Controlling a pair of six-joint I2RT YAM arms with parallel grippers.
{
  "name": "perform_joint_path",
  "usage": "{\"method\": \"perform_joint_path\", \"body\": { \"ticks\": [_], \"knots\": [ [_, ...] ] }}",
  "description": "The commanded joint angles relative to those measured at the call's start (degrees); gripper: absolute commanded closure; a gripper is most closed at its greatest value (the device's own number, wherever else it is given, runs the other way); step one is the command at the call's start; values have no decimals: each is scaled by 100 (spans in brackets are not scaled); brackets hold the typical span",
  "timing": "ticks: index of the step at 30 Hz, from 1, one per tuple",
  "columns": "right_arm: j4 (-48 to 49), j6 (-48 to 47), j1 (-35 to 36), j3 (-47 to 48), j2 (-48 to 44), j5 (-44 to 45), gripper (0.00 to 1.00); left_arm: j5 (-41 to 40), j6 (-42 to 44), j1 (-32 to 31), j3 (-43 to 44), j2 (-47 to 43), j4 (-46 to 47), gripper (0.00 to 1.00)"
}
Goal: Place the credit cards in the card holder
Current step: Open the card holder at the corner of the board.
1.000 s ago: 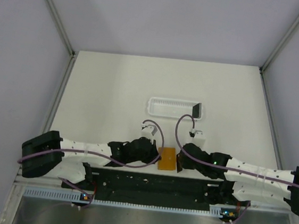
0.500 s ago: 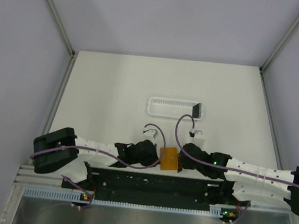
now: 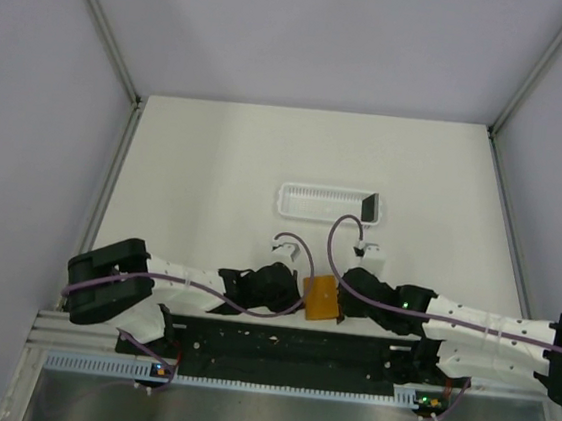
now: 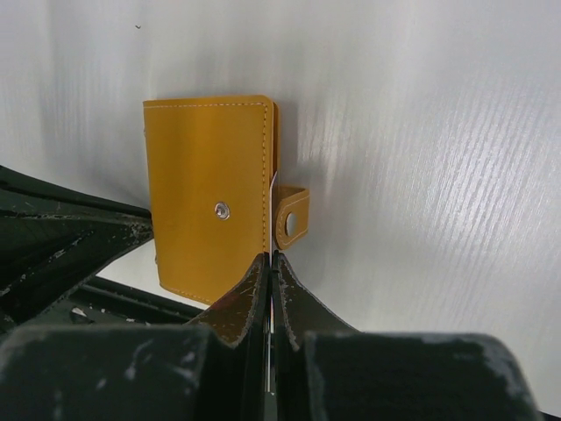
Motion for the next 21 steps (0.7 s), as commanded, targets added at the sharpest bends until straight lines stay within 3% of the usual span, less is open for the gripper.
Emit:
{"method": "perform_joint_path", "body": {
  "ticks": [1,21],
  "knots": [
    [-44,-133,45,431,-167,66,100,78,79,-39,58,210,-236,100],
    [-439,-292,45,659,-299,119,100,184,123,-39,189,386,-227,100]
  ]
}}
